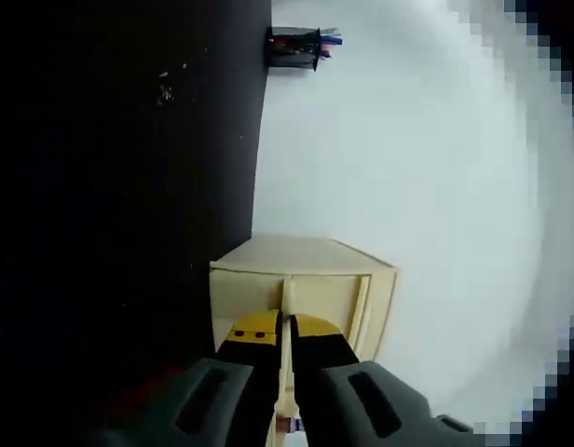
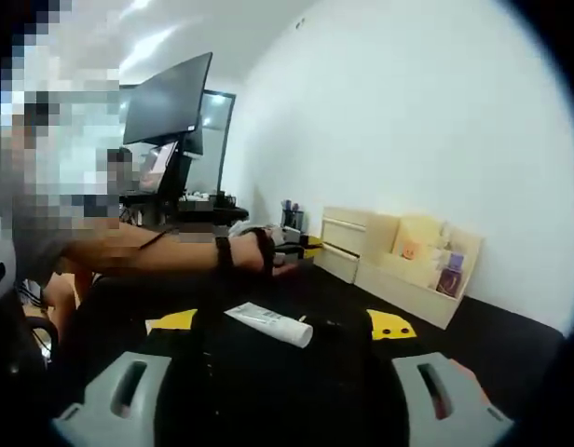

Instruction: Open the drawer, pick up the cosmetic bottles from the table one by one, place them into the drawer, release the gripper, close the drawer, and move the gripper away

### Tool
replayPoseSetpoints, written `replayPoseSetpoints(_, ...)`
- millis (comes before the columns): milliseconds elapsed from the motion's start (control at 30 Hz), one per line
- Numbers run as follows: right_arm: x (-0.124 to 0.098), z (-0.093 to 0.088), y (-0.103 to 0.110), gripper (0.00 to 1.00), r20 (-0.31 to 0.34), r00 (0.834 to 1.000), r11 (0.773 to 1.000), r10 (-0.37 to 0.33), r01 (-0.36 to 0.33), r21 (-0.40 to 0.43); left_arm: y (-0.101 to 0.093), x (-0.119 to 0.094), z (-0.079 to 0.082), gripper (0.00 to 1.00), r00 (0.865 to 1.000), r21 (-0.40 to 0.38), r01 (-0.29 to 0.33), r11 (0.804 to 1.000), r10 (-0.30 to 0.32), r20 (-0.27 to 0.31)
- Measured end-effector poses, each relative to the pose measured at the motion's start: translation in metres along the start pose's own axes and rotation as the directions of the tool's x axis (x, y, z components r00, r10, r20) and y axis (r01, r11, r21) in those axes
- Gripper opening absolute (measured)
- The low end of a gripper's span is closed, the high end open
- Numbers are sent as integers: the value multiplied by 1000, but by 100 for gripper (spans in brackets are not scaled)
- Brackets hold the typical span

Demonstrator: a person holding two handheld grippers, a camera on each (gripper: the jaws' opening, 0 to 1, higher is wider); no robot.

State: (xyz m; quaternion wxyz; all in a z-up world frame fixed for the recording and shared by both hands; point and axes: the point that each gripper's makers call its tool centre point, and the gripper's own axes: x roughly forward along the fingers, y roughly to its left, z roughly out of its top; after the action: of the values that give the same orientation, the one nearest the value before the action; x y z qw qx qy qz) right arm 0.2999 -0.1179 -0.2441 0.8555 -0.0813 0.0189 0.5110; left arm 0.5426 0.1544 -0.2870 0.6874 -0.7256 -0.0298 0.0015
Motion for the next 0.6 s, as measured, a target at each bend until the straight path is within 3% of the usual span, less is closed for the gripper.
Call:
replayPoseSetpoints(267, 1, -1, 2, 64, -6, 1000, 1000, 2, -3, -8, -1, -33, -12, 8, 1000, 8, -5, 1000, 5, -18)
replayPoseSetpoints(600, 1, -3, 0, 64, -11, 1000, 1000, -2, 2, -7, -4, -54, -18, 8, 999, 21, -21, 1000, 22, -32)
